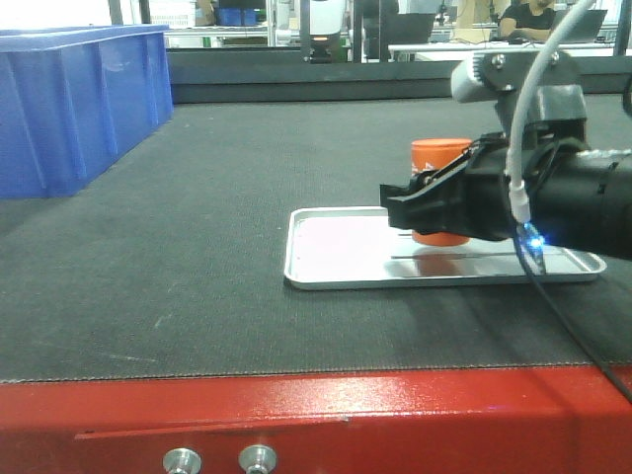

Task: Grab orange capacitor from left shelf to right conveyor
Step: 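Lower the held cylinder with the right gripper onto the metal tray, then open the right gripper and lift it away from the cylinder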

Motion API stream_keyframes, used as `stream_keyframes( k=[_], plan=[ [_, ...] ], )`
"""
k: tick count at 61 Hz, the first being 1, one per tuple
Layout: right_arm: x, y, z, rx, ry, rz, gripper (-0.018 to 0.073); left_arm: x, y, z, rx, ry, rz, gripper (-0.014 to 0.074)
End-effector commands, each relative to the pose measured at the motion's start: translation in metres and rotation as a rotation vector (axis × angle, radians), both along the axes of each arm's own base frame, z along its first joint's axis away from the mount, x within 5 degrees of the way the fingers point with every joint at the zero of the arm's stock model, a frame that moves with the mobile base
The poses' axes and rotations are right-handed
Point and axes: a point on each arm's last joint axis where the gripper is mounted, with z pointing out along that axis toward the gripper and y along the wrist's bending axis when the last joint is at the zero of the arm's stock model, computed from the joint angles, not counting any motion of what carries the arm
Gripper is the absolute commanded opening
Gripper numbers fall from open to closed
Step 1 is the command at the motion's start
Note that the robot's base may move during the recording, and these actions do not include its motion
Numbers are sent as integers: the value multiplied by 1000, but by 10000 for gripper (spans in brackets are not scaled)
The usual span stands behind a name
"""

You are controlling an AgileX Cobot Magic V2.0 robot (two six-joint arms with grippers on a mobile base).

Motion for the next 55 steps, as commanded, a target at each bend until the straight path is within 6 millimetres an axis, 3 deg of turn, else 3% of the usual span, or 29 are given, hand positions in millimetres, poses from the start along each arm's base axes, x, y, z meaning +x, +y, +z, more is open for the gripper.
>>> stream_keyframes(
  k=[1, 25, 30, 40, 45, 55],
  plan=[
    [5, 1, 26, 71, -155, 7, 87, -2, 0, 10, -11, -105, 3, -127],
    [3, 1, 20, 55, -124, 12, 111, -2, 0, 10, -11, -105, 3, -127],
    [1, 0, 19, 53, -117, 12, 214, -2, 0, 10, -11, -105, 3, -127],
    [-1, -1, 17, 50, -110, 12, 541, -2, 0, 10, -11, -105, 3, -127],
    [-1, -1, 17, 50, -110, 12, 636, -2, 0, 10, -11, -105, 3, -127],
    [-3, -2, 19, 49, -110, 12, 624, -2, 0, 10, -11, -105, 3, -127]
  ],
)
